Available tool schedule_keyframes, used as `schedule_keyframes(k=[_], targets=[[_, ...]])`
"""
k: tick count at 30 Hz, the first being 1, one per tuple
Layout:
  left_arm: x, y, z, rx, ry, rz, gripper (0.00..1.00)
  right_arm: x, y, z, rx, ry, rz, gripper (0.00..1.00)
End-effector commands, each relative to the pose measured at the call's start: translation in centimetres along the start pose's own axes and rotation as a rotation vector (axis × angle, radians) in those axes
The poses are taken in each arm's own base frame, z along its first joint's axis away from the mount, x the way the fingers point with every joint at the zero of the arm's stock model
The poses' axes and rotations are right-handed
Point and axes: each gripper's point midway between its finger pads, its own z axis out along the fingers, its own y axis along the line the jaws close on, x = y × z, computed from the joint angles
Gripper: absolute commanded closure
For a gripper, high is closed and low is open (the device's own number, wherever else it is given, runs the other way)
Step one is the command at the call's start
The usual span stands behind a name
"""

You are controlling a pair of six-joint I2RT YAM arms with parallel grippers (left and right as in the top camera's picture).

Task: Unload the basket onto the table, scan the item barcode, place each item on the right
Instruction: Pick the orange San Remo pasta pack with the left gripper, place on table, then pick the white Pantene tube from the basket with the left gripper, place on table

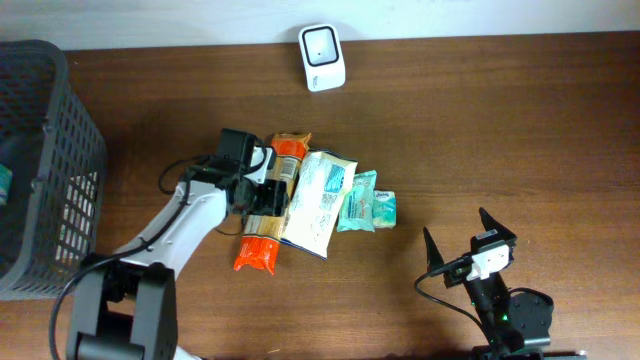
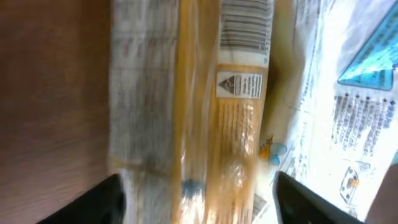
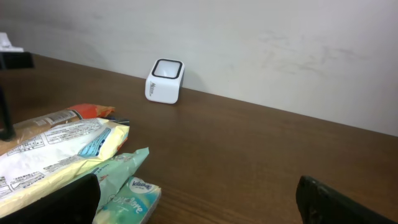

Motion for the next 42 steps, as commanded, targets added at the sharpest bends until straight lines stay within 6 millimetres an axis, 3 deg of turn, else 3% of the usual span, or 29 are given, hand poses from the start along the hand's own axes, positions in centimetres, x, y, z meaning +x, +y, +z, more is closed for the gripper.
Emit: schedule_keyframes(k=[1,2,3,4,6,8,10,12,14,15,17,19,21,23,30,36,39,42], targets=[[-8.4,-0.5,-11.4,0.008,-0.313,0.053,0.01,0.3,0.0,0.0,0.001,0.004,0.012,0.01],[-9.7,-0.4,-14.3,-0.007,-0.376,0.081,0.01,0.3,0.0,0.0,0.001,0.004,0.012,0.01],[-11.4,0.4,-18.8,-0.057,-0.477,0.1,0.01,0.3,0.0,0.0,0.001,0.004,0.012,0.01],[-12.9,2.6,-23.5,-0.151,-0.587,0.065,0.01,0.3,0.0,0.0,0.001,0.004,0.012,0.01],[-13.9,6.5,-31.0,-0.323,-0.739,0.066,0.01,0.3,0.0,0.0,0.001,0.004,0.012,0.01],[-13.5,11.1,-36.2,-0.516,-0.811,0.025,0.01,0.3,0.0,0.0,0.001,0.004,0.012,0.02],[-12.0,16.9,-40.1,-0.715,-0.856,-0.114,0.01,0.3,0.0,0.0,0.001,0.004,0.012,0.02],[-9.9,21.8,-42.1,-0.823,-0.858,-0.222,0.01,0.3,0.0,0.0,0.001,0.004,0.012,0.01],[-7.8,25.7,-42.4,-0.879,-0.817,-0.308,0.0,0.3,0.0,0.0,0.001,0.004,0.012,0.01],[-6.3,27.8,-41.9,-0.899,-0.771,-0.36,0.01,0.3,0.0,0.0,0.001,0.004,0.012,0.01],[-2.5,32.0,-38.6,-0.851,-0.617,-0.469,0.0,0.3,0.0,0.0,0.001,0.004,0.012,0.01],[-1.3,33.3,-36.1,-0.758,-0.555,-0.497,0.01,0.3,0.0,0.0,0.001,0.004,0.012,0.02],[0.1,34.2,-31.9,-0.6,-0.442,-0.427,0.06,0.3,0.0,0.0,0.001,0.004,0.012,0.01],[1.9,34.9,-28.7,-0.516,-0.335,-0.426,0.05,0.3,0.0,0.0,0.001,0.004,0.012,0.01],[5.1,36.2,-19.8,-0.306,-0.116,-0.487,0.0,0.3,0.0,0.0,0.001,0.004,0.012,0.01],[7.1,37.2,-14.3,-0.207,0.004,-0.538,0.03,0.3,0.0,0.0,0.001,0.004,0.012,0.02],[8.0,37.6,-11.9,-0.167,0.047,-0.554,0.1,0.3,0.0,0.0,0.001,0.004,0.012,0.01],[8.6,37.7,-10.2,-0.14,0.078,-0.566,0.29,0.3,0.0,0.0,0.001,0.004,0.012,0.01]])
